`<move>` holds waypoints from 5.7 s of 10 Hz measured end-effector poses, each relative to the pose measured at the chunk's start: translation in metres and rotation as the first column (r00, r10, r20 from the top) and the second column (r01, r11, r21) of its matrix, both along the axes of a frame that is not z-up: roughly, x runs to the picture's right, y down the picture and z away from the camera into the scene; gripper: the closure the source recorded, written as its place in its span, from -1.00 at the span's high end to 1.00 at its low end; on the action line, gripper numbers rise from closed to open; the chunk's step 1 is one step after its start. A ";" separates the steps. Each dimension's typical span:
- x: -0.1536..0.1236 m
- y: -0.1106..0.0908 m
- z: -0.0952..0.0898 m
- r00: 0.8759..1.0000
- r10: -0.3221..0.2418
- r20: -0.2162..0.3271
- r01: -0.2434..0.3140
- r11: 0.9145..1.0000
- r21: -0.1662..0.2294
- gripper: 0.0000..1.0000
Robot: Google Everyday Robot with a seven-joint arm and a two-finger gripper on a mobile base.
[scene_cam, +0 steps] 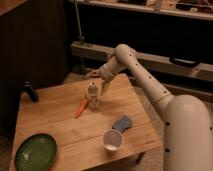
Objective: Place the bottle in the ceramic bowl
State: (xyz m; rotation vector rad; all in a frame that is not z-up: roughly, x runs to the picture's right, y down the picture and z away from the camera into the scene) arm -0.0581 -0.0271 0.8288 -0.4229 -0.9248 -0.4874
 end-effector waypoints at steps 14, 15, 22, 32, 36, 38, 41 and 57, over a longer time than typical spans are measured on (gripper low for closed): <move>-0.009 0.047 0.016 0.994 0.043 0.096 -0.024 0.981 -0.193 0.02; -0.012 0.047 0.018 0.993 0.054 0.107 -0.031 0.980 -0.198 -0.17; -0.013 0.054 0.024 0.987 0.078 0.140 -0.045 0.973 -0.226 -1.00; -0.012 0.054 0.025 0.987 0.078 0.138 -0.045 0.973 -0.227 -1.00; -0.011 0.054 0.026 0.988 0.079 0.136 -0.046 0.973 -0.227 -1.00; -0.011 0.054 0.026 0.988 0.079 0.136 -0.046 0.973 -0.227 -1.00; -0.010 0.054 0.026 0.988 0.078 0.137 -0.045 0.973 -0.227 -1.00; -0.011 0.054 0.025 0.988 0.078 0.137 -0.045 0.973 -0.227 0.42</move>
